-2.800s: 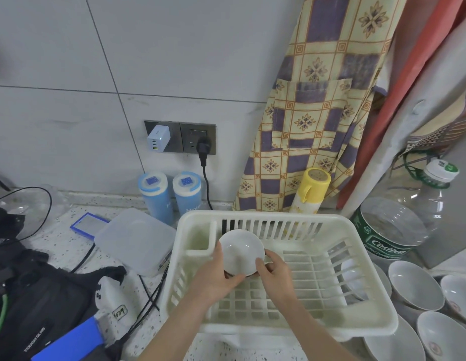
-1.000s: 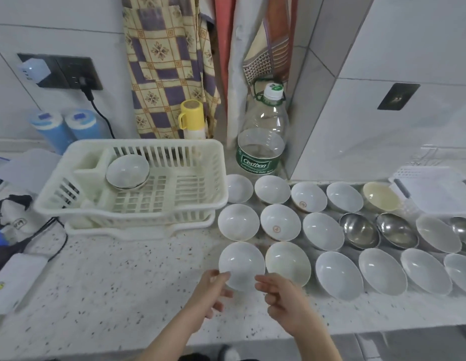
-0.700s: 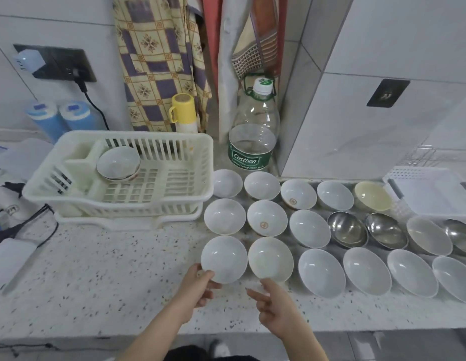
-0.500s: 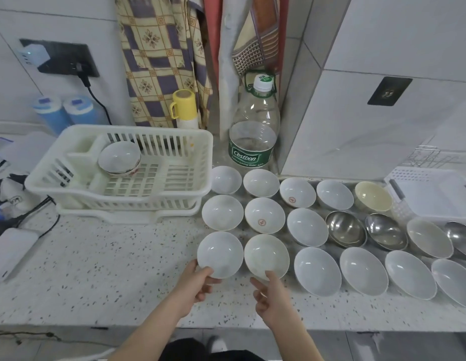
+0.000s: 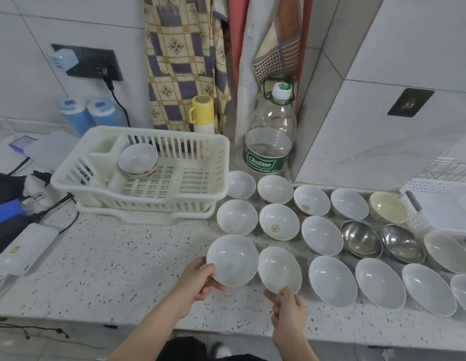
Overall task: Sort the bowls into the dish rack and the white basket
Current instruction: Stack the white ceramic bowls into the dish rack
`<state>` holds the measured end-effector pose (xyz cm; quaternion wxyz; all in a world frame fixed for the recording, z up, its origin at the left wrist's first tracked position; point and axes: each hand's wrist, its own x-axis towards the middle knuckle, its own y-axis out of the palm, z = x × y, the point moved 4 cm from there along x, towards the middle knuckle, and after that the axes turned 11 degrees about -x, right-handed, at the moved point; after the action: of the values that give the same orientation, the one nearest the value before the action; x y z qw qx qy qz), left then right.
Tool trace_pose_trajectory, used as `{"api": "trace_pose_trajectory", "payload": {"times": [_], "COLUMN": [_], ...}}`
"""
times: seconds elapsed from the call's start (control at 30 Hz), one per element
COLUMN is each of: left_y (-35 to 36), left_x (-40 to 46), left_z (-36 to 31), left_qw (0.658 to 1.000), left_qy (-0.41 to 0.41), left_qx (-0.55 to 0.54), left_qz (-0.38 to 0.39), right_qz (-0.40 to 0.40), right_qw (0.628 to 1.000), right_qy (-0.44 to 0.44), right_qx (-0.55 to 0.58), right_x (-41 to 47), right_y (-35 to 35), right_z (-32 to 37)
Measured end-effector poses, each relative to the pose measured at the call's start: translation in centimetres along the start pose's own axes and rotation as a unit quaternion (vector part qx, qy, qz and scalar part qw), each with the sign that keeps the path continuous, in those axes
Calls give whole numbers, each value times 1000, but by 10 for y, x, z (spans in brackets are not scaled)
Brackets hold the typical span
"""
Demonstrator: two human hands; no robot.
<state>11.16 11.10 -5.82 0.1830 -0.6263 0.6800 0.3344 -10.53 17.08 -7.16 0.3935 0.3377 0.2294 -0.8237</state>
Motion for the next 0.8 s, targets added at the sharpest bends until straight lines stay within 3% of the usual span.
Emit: {"api": "trace_pose_trajectory", "payload": {"times": [0.27,0.4,0.8], "left_y": [-26,-59,-172], "left_x": [-30,-39,-44], "left_z": [-73,-108,-178], "left_qw": [996,992,977], "left_qy": [78,113,184], "left_qx": [-34,-56,-56], "left_qz": [35,16,-87], "right_qz": [-2,-2,6], "right_qw": [996,988,930], "right_qy": [-84,-144,-360], "right_qx": [40,49,-73], "right_x": [-36,-56,-102], "right_y": [43,73,176], "right_z": [22,41,106]}}
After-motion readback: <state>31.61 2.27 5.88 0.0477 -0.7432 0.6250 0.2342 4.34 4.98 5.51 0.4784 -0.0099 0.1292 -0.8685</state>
